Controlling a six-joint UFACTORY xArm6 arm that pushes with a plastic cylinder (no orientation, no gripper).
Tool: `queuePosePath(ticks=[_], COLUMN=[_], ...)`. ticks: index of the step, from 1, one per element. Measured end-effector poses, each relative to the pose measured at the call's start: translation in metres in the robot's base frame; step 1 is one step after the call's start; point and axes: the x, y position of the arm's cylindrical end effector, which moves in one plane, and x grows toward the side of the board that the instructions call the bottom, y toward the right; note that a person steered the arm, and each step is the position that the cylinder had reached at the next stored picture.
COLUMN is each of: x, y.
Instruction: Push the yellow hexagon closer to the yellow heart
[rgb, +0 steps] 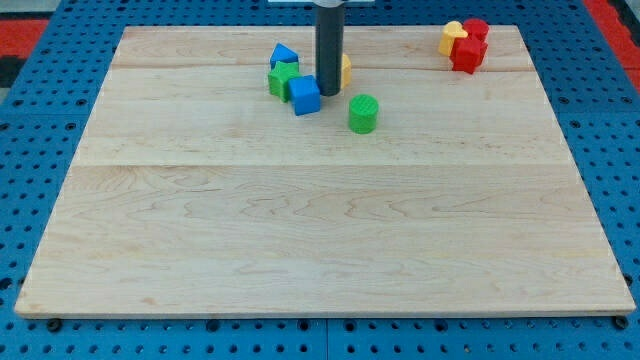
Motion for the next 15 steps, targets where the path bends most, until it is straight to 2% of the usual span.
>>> queuePosePath(ticks=[5,7,8,11,15], x=[-0.048,-0.048,-0.048,-0.07,-0.073], y=[0.001,0.069,0.082,0.11,0.127])
